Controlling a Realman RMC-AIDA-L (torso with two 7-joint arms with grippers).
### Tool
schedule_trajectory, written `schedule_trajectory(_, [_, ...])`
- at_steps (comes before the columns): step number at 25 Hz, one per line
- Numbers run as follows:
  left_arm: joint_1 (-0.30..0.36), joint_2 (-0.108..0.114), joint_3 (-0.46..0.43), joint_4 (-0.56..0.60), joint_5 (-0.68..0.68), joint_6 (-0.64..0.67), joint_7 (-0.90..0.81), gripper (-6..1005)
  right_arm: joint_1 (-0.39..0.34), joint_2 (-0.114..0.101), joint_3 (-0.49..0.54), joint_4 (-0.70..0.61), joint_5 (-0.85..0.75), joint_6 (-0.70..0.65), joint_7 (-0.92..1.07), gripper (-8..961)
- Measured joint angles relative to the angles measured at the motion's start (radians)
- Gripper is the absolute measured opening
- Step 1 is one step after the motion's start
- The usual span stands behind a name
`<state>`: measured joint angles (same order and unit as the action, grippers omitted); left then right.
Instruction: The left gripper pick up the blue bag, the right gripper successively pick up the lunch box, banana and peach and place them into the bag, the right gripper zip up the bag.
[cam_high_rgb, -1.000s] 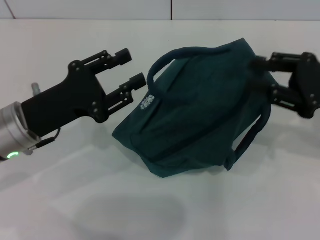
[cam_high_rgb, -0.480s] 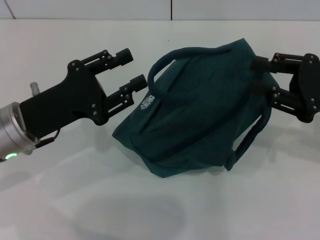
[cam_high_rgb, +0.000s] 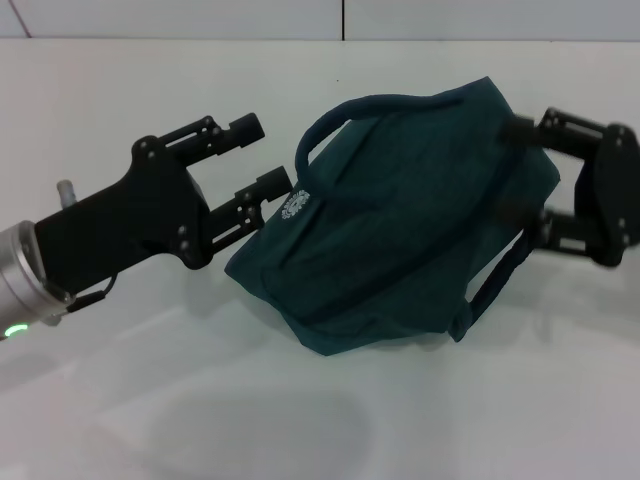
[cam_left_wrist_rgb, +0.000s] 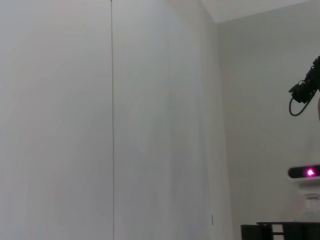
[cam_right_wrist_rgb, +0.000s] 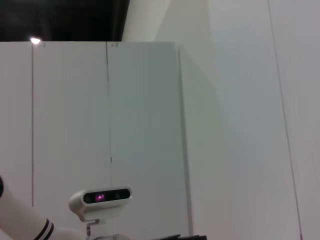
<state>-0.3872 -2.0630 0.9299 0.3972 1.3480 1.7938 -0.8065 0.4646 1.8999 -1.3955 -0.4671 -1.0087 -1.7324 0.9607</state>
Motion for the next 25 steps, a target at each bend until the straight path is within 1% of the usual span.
schedule_trajectory(5, [0.017, -0.011, 0.0, 0.002, 0.0, 0.001, 0.0, 538, -0.029, 0.017, 0.004, -0.001, -0.029, -0.041, -0.1, 656])
schedule_trajectory(11, [0.023, -0.018, 0.0, -0.008, 0.007, 0.025, 0.031, 535, -0.063, 0.041, 0.055, 0.012, -0.03, -0.042, -0.127, 799])
schedule_trajectory(15, [0.016, -0.021, 0.0, -0.012, 0.008, 0.028, 0.039, 534, -0.081, 0.055, 0.081, 0.018, -0.032, -0.042, -0.128, 793])
schedule_trajectory(25, [0.014, -0.026, 0.0, -0.039, 0.002, 0.029, 0.067, 534, -0.078, 0.061, 0.082, 0.02, -0.032, -0.04, -0.13, 785])
